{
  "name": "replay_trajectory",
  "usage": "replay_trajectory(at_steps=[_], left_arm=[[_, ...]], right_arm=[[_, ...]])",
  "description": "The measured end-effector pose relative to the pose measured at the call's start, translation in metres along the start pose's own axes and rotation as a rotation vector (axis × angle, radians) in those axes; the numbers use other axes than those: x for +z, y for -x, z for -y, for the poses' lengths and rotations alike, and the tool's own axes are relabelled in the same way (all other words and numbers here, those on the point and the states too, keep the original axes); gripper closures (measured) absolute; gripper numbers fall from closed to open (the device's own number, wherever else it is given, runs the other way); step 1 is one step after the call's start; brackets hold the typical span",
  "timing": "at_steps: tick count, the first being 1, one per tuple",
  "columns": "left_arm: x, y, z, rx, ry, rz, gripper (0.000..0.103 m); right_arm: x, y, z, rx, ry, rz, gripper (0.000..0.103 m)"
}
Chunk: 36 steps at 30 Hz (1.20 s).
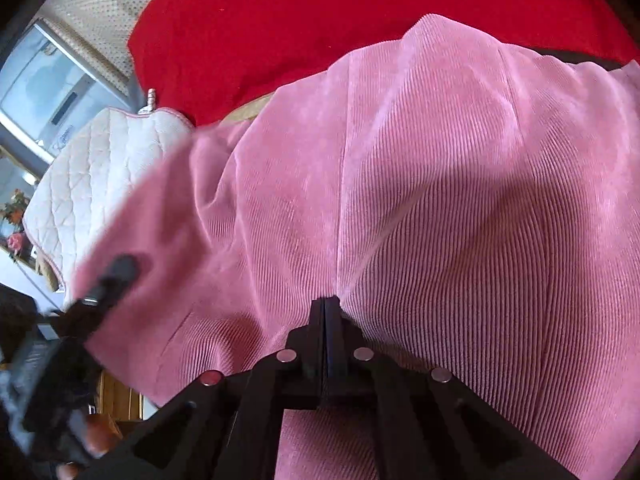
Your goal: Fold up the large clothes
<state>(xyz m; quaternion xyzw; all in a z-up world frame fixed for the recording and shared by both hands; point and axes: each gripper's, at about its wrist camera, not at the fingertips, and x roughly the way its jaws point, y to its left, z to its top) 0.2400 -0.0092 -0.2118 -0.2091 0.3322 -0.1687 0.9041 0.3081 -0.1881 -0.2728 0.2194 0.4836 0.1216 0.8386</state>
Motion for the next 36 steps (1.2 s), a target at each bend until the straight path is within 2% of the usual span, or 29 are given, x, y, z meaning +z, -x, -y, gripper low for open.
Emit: replay_trajectory(at_steps=[2,5,6,8,9,11,12,13,15,17,23,24,26,27,28,29,32,34,36], left_arm=[[-0.001,0.001,0.031,-0.021,-0.131,0.005,0.083],[-0.02,-0.009,0.071,-0.072,-0.258,-0.037,0.083],[-0.027,-0.016,0.08,-0.072,-0.292,-0.053,0.083],[-0.039,-0.031,0.093,-0.073,-0.339,-0.095,0.084],[-0.044,-0.038,0.097,-0.071,-0.35,-0.113,0.084],[-0.05,-0.05,0.103,-0.064,-0.361,-0.137,0.084],[-0.05,-0.052,0.103,-0.06,-0.371,-0.136,0.084],[-0.051,-0.054,0.106,-0.056,-0.381,-0.132,0.084],[-0.052,-0.052,0.108,-0.057,-0.38,-0.131,0.084],[-0.053,-0.051,0.106,-0.061,-0.381,-0.13,0.084],[-0.057,-0.032,0.095,-0.079,-0.373,-0.133,0.084],[-0.055,-0.03,0.093,-0.083,-0.366,-0.135,0.084],[-0.053,-0.028,0.091,-0.079,-0.36,-0.132,0.084],[-0.051,-0.026,0.09,-0.081,-0.356,-0.135,0.084],[-0.049,-0.024,0.092,-0.091,-0.35,-0.138,0.084],[-0.047,-0.021,0.096,-0.1,-0.354,-0.133,0.084],[-0.039,-0.002,0.124,-0.161,-0.393,-0.101,0.084],[-0.034,0.008,0.157,-0.224,-0.427,-0.082,0.084],[-0.034,0.007,0.182,-0.273,-0.444,-0.088,0.084]], right_arm=[[-0.001,0.002,0.005,0.074,-0.012,-0.003,0.101],[0.005,0.01,0.036,0.252,-0.079,-0.034,0.102],[0.006,0.024,0.057,0.334,-0.149,-0.025,0.097],[0.008,0.047,0.082,0.375,-0.213,0.018,0.095],[0.01,0.06,0.094,0.376,-0.228,0.039,0.09],[0.014,0.086,0.117,0.433,-0.289,0.082,0.072],[0.014,0.096,0.123,0.454,-0.316,0.098,0.027],[0.015,0.099,0.123,0.458,-0.329,0.114,0.0],[0.023,0.106,0.116,0.472,-0.307,0.169,0.0],[0.032,0.104,0.107,0.467,-0.281,0.155,0.0],[0.061,0.069,0.056,0.39,-0.114,0.022,0.0],[0.066,0.055,0.041,0.326,-0.067,-0.008,0.003],[0.065,0.047,0.029,0.243,-0.003,-0.023,0.035],[0.064,0.041,0.022,0.171,0.051,-0.066,0.081],[0.064,0.041,0.022,0.128,0.068,-0.073,0.086],[0.066,0.043,0.02,0.108,0.069,-0.061,0.087],[0.064,0.082,0.028,0.112,0.065,0.042,0.088],[0.066,0.116,0.031,0.13,0.087,0.114,0.088],[0.066,0.142,0.036,0.119,0.101,0.169,0.088]])
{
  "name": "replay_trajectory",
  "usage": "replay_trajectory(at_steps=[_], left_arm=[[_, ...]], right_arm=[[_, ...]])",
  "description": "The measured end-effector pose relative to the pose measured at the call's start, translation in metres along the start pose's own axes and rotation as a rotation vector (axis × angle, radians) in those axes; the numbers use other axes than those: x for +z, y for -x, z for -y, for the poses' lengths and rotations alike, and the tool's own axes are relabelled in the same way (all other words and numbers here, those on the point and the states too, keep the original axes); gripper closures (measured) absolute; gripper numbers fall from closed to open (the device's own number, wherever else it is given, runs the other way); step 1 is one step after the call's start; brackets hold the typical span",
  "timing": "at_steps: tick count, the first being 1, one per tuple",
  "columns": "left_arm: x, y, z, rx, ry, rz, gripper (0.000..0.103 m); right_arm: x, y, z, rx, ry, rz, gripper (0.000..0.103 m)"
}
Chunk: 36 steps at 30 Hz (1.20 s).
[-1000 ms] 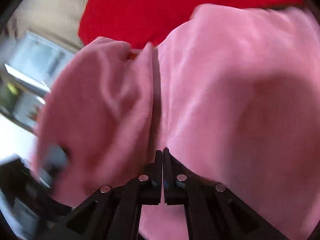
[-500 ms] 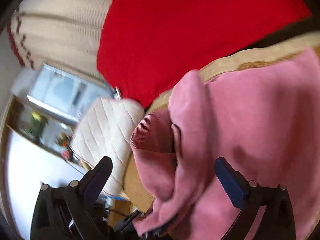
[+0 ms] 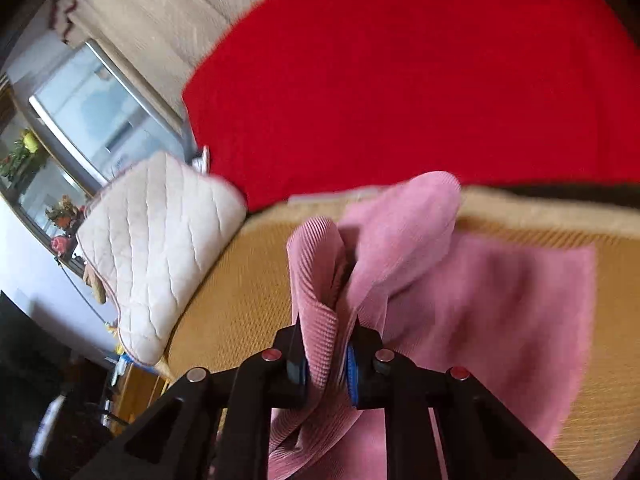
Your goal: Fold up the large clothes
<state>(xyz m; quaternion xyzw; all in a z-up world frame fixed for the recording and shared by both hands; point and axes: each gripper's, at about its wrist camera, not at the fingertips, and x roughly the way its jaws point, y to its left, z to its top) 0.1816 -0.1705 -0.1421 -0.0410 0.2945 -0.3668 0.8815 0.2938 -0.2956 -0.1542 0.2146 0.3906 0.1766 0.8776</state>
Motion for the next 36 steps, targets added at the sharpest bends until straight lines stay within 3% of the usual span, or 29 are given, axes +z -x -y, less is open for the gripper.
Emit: replay_trajectory(at_steps=[5,8,10,12,14,18,20,22,23,27,29,31,36], left_arm=[[0.0,-0.065,0.037,-0.104,-0.019,-0.096,0.084],[-0.032,-0.117,0.029,-0.13,0.021,-0.241,0.083],[-0.047,-0.125,0.023,-0.154,0.001,-0.254,0.081],[-0.042,-0.115,0.023,-0.202,-0.006,-0.244,0.069],[-0.033,-0.101,0.018,-0.343,0.049,-0.267,0.038],[-0.019,-0.065,-0.005,-0.472,0.136,-0.302,0.034],[-0.01,-0.04,-0.021,-0.418,0.115,-0.26,0.033],[-0.006,-0.022,-0.04,-0.253,0.073,-0.2,0.033],[-0.006,-0.02,-0.049,-0.206,0.076,-0.186,0.033],[-0.022,-0.041,-0.079,0.025,0.071,-0.234,0.033],[-0.035,-0.053,-0.072,0.041,0.045,-0.308,0.033],[-0.042,-0.061,-0.061,0.085,0.002,-0.318,0.032],[-0.055,-0.072,-0.043,0.186,-0.106,-0.304,0.031]], right_arm=[[0.011,0.048,0.062,-0.075,-0.077,0.107,0.09],[-0.001,0.03,0.117,-0.093,-0.176,0.052,0.091],[-0.013,0.011,0.148,-0.114,-0.226,-0.003,0.092],[-0.027,-0.005,0.174,-0.093,-0.289,-0.043,0.092],[-0.026,-0.011,0.183,-0.066,-0.314,-0.053,0.092],[-0.02,-0.005,0.173,-0.098,-0.264,-0.037,0.092],[-0.024,-0.011,0.179,-0.124,-0.283,-0.06,0.092],[-0.027,-0.01,0.174,-0.116,-0.293,-0.045,0.088],[-0.027,-0.003,0.173,-0.105,-0.312,-0.034,0.088],[-0.025,0.035,0.154,-0.109,-0.285,0.046,0.088],[-0.029,0.051,0.142,-0.098,-0.249,0.083,0.088],[-0.037,0.065,0.125,-0.046,-0.19,0.104,0.087],[-0.071,0.043,0.09,-0.095,-0.064,-0.061,0.088]])
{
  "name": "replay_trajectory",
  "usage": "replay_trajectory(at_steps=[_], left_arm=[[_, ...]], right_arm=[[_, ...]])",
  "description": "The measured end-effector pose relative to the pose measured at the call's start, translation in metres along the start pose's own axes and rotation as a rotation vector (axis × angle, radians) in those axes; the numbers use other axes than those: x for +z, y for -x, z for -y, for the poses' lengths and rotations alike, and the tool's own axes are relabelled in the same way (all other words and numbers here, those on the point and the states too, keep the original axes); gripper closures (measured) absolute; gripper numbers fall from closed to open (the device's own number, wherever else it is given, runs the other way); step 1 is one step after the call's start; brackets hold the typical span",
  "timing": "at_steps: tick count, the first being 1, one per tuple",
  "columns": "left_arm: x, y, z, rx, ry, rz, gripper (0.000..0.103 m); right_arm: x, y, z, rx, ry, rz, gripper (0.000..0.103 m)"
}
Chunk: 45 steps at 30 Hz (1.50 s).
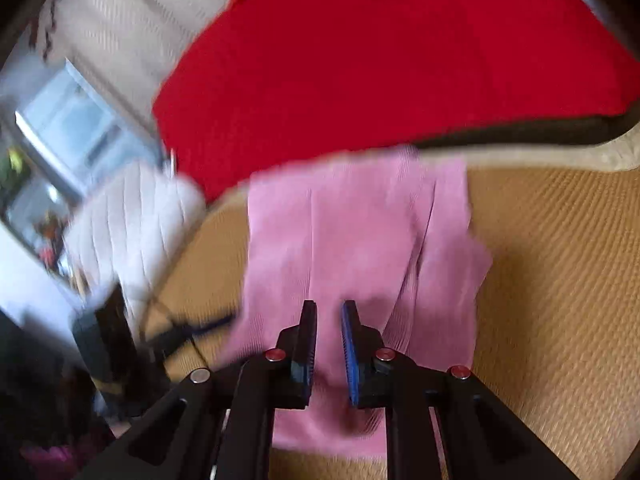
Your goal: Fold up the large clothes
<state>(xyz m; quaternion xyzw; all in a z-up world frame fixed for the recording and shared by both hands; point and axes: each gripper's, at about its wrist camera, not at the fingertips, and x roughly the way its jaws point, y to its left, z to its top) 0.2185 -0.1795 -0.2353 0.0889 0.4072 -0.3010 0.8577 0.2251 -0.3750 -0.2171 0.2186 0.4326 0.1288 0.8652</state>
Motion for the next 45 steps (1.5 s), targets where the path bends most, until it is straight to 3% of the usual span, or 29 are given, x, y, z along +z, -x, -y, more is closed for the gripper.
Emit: replay_trajectory(at_steps=[2,5,7,9,11,13,15,18,20,22,24,27,30,33,37,40,42,44,45], left_arm=[[-0.008,-0.009,0.007,0.022,-0.002,-0.007,0.03],[-0.013,-0.01,0.011,0.043,-0.018,0.019,0.03],[-0.009,-0.006,0.0,-0.004,0.023,0.0,0.03],[0.002,0.008,-0.015,-0.067,0.083,-0.005,0.03],[0.01,0.026,-0.03,-0.071,0.105,0.055,0.03],[0.021,0.034,-0.04,-0.008,0.096,0.102,0.028],[0.04,0.025,-0.051,0.078,0.083,0.134,0.028],[0.055,-0.003,-0.056,0.113,0.134,0.122,0.028],[0.056,-0.023,-0.07,0.148,0.15,0.076,0.028],[0.055,-0.052,-0.076,0.126,0.163,-0.017,0.026],[0.055,-0.055,-0.084,0.073,0.234,-0.02,0.025],[0.057,-0.044,-0.085,0.083,0.23,-0.021,0.025],[0.06,-0.027,-0.081,0.103,0.229,-0.003,0.026],[0.054,-0.001,-0.078,0.098,0.222,0.028,0.026],[0.038,0.041,-0.071,0.102,0.185,0.06,0.025],[0.018,0.044,-0.059,0.091,0.186,0.033,0.024],[0.003,0.022,-0.044,0.12,0.122,-0.044,0.024],[-0.008,0.011,-0.033,0.196,0.056,-0.019,0.021],[-0.009,0.011,-0.031,0.214,0.045,-0.004,0.02]], right_arm=[[-0.018,-0.033,0.01,-0.119,-0.027,-0.126,0.088],[-0.021,-0.046,0.023,-0.101,-0.086,-0.147,0.091],[-0.01,-0.037,0.015,-0.105,-0.069,-0.16,0.089],[0.004,-0.024,0.008,-0.044,-0.074,-0.12,0.087],[0.021,-0.017,0.0,-0.03,-0.05,-0.069,0.087],[0.045,-0.016,-0.009,-0.039,-0.025,-0.009,0.087],[0.069,-0.027,-0.011,-0.036,-0.038,-0.003,0.087],[0.101,-0.06,-0.009,-0.039,-0.055,-0.037,0.087],[0.113,-0.086,-0.004,-0.097,-0.077,-0.073,0.087],[0.114,-0.117,0.016,-0.182,-0.099,-0.139,0.087],[0.111,-0.148,0.036,-0.214,-0.15,-0.227,0.088],[0.11,-0.132,0.037,-0.178,-0.158,-0.173,0.088],[0.103,-0.089,0.023,-0.169,-0.119,-0.089,0.086],[0.08,-0.036,0.001,-0.101,-0.053,0.008,0.086],[0.036,0.001,-0.028,-0.077,0.03,0.011,0.086],[-0.001,-0.003,-0.035,-0.116,0.049,-0.051,0.086],[-0.028,-0.024,-0.03,-0.215,0.053,-0.112,0.086],[-0.043,-0.035,-0.019,-0.235,0.018,-0.11,0.086],[-0.051,-0.035,-0.014,-0.208,0.002,-0.068,0.086]])
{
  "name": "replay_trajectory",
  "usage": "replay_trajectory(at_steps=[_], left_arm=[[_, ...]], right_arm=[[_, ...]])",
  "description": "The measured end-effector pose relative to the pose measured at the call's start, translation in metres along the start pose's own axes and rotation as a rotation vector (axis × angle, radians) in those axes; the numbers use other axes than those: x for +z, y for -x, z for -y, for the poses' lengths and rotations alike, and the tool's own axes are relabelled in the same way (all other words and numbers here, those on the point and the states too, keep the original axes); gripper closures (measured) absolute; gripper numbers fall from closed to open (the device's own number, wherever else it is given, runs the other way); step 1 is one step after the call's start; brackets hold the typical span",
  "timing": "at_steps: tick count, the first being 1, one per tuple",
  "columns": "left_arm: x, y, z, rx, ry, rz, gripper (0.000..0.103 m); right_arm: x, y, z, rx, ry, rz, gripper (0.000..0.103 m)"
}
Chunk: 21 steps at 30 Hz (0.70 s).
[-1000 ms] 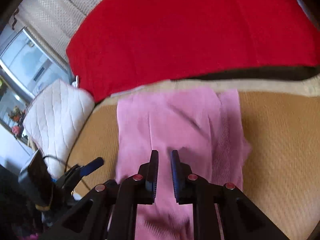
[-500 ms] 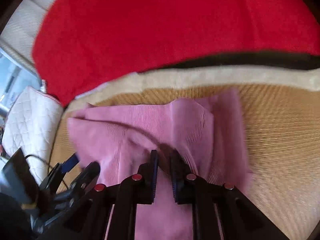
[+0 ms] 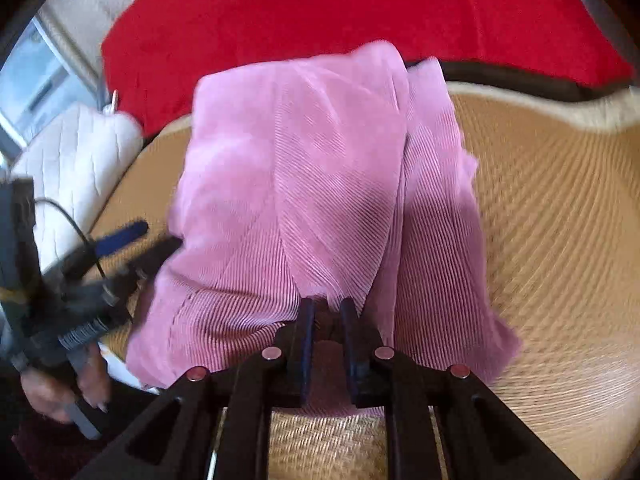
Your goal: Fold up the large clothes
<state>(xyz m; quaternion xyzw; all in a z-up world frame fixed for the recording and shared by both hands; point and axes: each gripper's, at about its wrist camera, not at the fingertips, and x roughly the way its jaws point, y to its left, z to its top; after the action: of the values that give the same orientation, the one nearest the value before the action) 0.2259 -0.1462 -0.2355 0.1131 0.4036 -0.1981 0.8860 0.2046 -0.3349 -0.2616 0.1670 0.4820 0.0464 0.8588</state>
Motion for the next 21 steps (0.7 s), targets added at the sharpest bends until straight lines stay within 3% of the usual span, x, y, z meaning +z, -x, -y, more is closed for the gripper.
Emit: replay_trajectory(at_steps=[5,11,14,15,16,18,20,21], left_arm=[[0.007,0.005,-0.004,-0.01,0.019,-0.019,0.019],[0.015,-0.002,-0.011,-0.001,0.011,-0.014,0.019],[0.017,0.002,-0.008,0.003,0.011,-0.013,0.019],[0.017,-0.001,-0.007,0.004,0.009,-0.012,0.019],[0.017,-0.001,-0.007,0.005,0.008,-0.011,0.019],[0.017,-0.002,-0.007,0.006,0.005,-0.009,0.018],[0.015,-0.006,-0.006,0.003,0.004,-0.006,0.018],[0.015,-0.007,-0.007,0.003,0.005,-0.004,0.018]], right_arm=[[0.012,0.013,-0.005,0.007,0.005,-0.026,0.086],[0.039,0.05,0.003,0.021,-0.024,0.131,0.085],[0.062,0.042,0.015,0.033,-0.076,0.165,0.062],[0.068,0.037,0.018,0.049,-0.092,0.166,0.034],[0.073,0.03,0.021,0.058,-0.105,0.174,0.026],[0.079,0.009,0.026,0.045,-0.123,0.137,0.029],[0.082,-0.016,0.036,0.058,-0.161,0.076,0.048],[0.082,-0.027,0.041,0.06,-0.18,0.055,0.048]])
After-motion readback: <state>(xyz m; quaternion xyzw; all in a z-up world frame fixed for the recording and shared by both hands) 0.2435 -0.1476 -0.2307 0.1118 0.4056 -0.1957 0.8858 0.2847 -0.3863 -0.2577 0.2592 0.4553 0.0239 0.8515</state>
